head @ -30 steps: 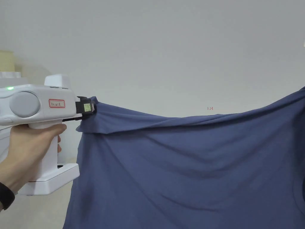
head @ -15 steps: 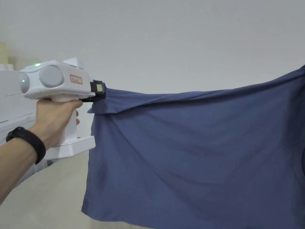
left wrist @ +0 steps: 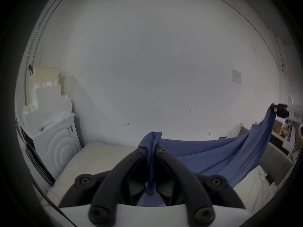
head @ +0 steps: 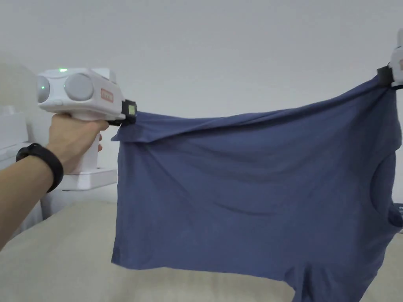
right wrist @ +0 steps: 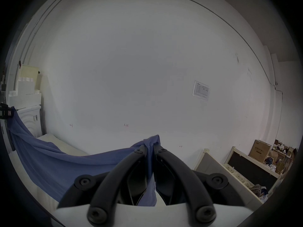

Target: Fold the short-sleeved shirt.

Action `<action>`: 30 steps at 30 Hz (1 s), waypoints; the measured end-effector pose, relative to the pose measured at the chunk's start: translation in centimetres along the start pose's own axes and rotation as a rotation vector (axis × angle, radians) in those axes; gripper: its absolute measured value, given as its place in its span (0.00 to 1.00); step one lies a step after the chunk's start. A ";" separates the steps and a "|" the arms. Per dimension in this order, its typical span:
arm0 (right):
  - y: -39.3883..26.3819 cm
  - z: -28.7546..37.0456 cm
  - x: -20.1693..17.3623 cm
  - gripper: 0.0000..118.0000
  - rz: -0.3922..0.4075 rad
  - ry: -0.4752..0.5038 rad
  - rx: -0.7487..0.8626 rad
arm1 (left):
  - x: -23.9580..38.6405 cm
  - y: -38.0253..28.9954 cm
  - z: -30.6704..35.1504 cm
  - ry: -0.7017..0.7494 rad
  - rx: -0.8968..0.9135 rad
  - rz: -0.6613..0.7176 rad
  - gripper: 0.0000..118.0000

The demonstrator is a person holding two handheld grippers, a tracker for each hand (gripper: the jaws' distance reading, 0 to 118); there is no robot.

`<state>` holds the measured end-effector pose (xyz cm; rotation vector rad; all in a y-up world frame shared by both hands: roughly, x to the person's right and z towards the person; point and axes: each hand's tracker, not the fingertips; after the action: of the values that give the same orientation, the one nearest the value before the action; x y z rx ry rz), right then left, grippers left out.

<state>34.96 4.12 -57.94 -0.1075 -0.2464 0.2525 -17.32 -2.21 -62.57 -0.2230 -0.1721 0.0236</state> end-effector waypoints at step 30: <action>-49.8 37.3 -1.0 0.04 -0.344 0.202 -0.489 | -4.7 -46.8 25.4 -0.214 -0.470 0.453 0.06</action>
<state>36.17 -41.26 -15.40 -0.5669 -0.1175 -0.1663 -26.14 -42.53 -28.56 -0.7271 -0.3375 0.4621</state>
